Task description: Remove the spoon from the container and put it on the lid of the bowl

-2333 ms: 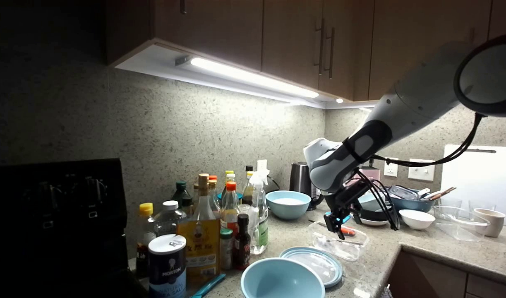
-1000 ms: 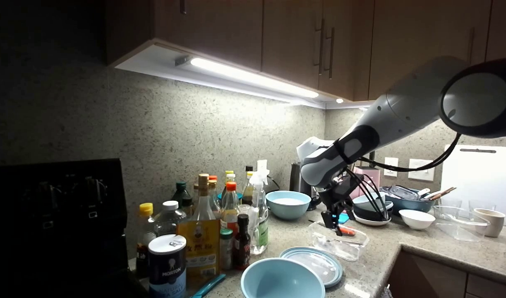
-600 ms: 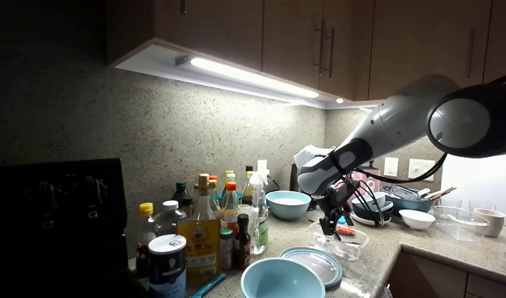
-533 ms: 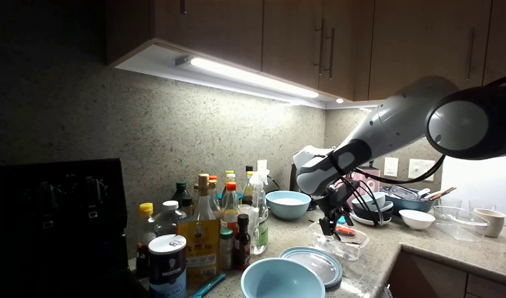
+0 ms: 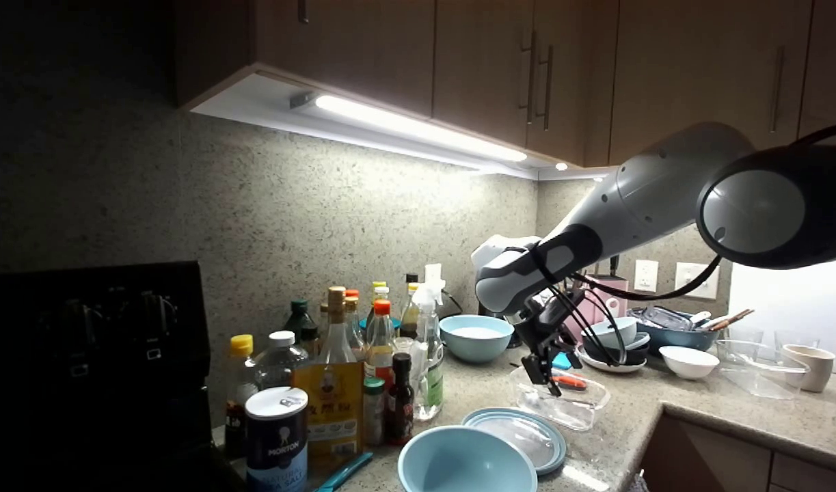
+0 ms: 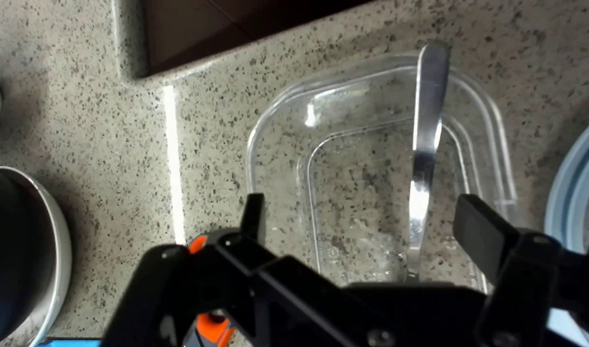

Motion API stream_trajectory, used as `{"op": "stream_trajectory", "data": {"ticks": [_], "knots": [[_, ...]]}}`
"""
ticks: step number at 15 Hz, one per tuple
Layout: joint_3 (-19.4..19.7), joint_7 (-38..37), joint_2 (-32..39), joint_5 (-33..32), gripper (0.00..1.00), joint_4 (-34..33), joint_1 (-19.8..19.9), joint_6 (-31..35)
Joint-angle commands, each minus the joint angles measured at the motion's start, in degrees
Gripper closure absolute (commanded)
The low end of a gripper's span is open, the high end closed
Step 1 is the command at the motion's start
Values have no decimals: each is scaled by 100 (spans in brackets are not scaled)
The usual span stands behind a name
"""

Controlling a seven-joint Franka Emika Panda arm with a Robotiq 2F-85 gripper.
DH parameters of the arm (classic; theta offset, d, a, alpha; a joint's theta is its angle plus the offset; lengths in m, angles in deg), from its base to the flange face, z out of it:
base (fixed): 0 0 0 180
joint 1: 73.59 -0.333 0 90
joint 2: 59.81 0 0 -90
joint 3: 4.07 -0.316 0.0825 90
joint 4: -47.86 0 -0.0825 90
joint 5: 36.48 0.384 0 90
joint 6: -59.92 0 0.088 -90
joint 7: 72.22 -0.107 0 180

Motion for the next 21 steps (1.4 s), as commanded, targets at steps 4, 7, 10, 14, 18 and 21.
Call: {"op": "stream_trajectory", "data": {"ticks": [4,7,10,14,18,21], "knots": [[-170,253,-85,299,0,-30,36,-672],[-290,692,40,553,0,-184,227,-879],[-341,998,237,795,0,-458,396,-1209],[-349,1073,517,1080,10,-868,617,-1640],[-356,1050,813,1326,47,-1327,818,-2050],[-352,998,1014,1461,66,-1651,924,-2278]]}}
